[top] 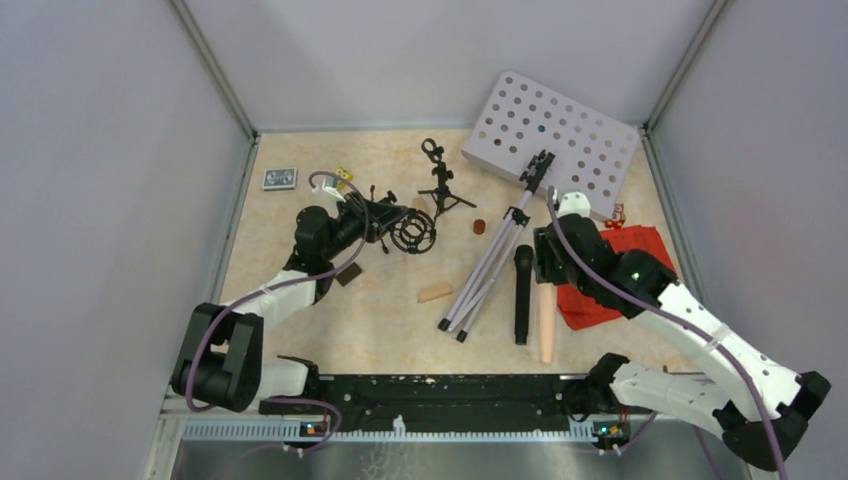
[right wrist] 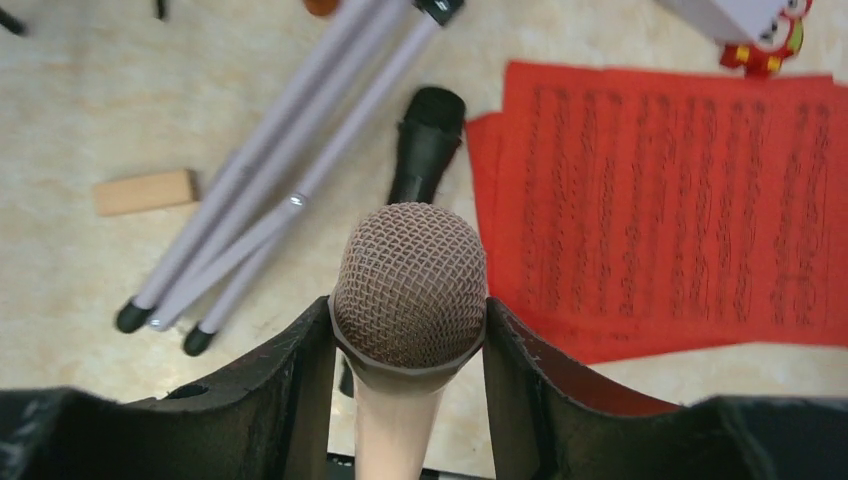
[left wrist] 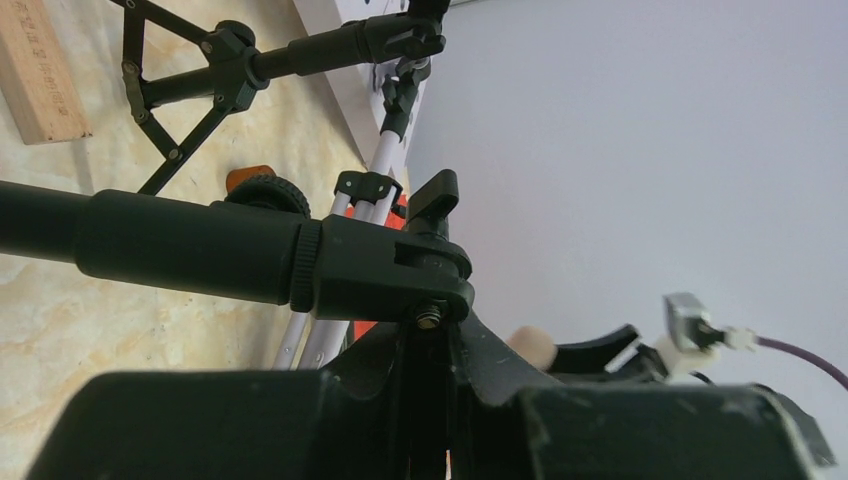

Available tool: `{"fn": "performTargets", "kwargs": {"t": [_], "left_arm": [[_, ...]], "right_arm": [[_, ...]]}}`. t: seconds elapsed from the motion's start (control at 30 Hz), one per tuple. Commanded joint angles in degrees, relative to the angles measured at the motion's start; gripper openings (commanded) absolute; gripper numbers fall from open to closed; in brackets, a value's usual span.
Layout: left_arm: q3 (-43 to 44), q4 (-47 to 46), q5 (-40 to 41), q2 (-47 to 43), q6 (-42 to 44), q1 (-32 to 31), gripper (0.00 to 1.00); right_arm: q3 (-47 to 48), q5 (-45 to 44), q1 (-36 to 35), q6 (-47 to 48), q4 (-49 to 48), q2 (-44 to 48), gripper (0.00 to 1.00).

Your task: Pack up the instrument practice props

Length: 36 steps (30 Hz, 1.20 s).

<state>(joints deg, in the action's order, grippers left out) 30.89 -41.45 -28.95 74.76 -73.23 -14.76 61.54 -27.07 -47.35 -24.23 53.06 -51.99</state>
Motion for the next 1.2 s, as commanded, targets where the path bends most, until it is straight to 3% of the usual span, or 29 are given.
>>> {"fn": "performTargets", "kwargs": {"t": [0.0, 0.17, 0.57, 0.77, 0.9, 0.97, 1.17], "left_arm": [[2.99, -3.71, -1.74, -0.38, 2.32, 0.31, 0.0], [3.32, -2.43, -1.96, -1.55, 2.69, 0.58, 0.0], [2.97, -0.91, -3.2, -2.7, 2.9, 1.05, 0.0], [3.02, -1.25, -3.31, -2.52, 2.6, 1.05, 0.0], [3.11, -1.26, -3.44, -2.65, 2.65, 1.0, 0.0], [3.11, -1.25, -3.69, -2.52, 2.66, 1.01, 0.0], [2.12, -4.6, -4.74, -0.97, 0.44, 1.05, 0.0]], "right_arm": [[-5.29, 7.81, 10.88, -2.14, -2.28, -1.24, 0.0], [-8.63, 15.33, 20.46, 0.9, -8.43, -6.07, 0.0], [-11.27, 17.95, 31.15, 6.23, -20.83, -22.5, 0.01], [-10.99, 23.93, 32.08, 6.07, -25.54, -30.16, 0.2], [-10.69, 24.98, 32.15, 6.0, -27.47, -30.52, 0.41], [-10.72, 24.46, 32.15, 6.03, -27.83, -29.28, 0.58], [-10.3, 23.85, 32.15, 6.38, -26.9, -25.28, 0.74]]}}
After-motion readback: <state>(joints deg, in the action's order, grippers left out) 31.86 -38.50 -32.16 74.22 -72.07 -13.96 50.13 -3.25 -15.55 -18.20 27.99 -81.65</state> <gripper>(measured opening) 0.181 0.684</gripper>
